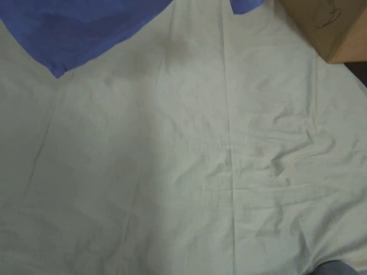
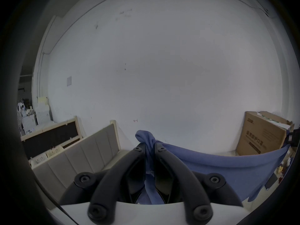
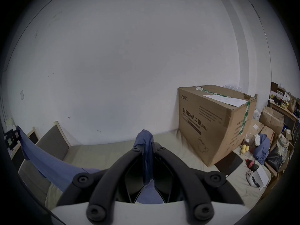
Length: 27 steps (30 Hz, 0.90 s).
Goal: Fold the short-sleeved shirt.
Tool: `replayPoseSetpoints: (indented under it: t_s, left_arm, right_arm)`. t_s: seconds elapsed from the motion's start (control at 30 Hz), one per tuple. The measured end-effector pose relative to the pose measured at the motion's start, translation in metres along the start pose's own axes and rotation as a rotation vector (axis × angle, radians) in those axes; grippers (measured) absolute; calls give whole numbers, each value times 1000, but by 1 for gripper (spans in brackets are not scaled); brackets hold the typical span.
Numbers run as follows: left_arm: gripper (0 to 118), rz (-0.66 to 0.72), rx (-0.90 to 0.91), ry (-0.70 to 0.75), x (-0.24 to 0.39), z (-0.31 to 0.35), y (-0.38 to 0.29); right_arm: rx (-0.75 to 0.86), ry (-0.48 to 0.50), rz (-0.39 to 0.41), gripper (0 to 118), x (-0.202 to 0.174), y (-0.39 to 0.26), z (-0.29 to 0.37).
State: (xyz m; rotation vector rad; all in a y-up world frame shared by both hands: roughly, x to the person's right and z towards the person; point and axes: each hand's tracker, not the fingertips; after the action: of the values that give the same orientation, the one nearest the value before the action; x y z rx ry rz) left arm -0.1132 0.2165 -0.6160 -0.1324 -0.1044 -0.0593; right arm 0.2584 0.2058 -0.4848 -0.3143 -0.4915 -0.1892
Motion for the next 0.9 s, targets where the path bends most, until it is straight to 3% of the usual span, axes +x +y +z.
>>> replayPoseSetpoints:
  t_s: [0.2,0.37,0.57,0.7,0.9]
  left_arm:
    - [6,1,-112,-31,-5,-30,-63]
    - [6,56,-257,-112,-23,-10,-139]
    - [6,85,-331,-203,-53,69,-226]
    - [6,54,-384,-204,-65,141,-287]
    - [6,94,-629,-194,-86,228,-397]
  right_arm:
    - [-93,6,7,7,1,-58,-47]
    - [-223,10,12,7,24,-133,-65]
    - [-332,55,-104,7,70,-240,-40]
    - [-409,124,-119,7,100,-311,0]
    - [-463,119,-226,7,143,-405,77]
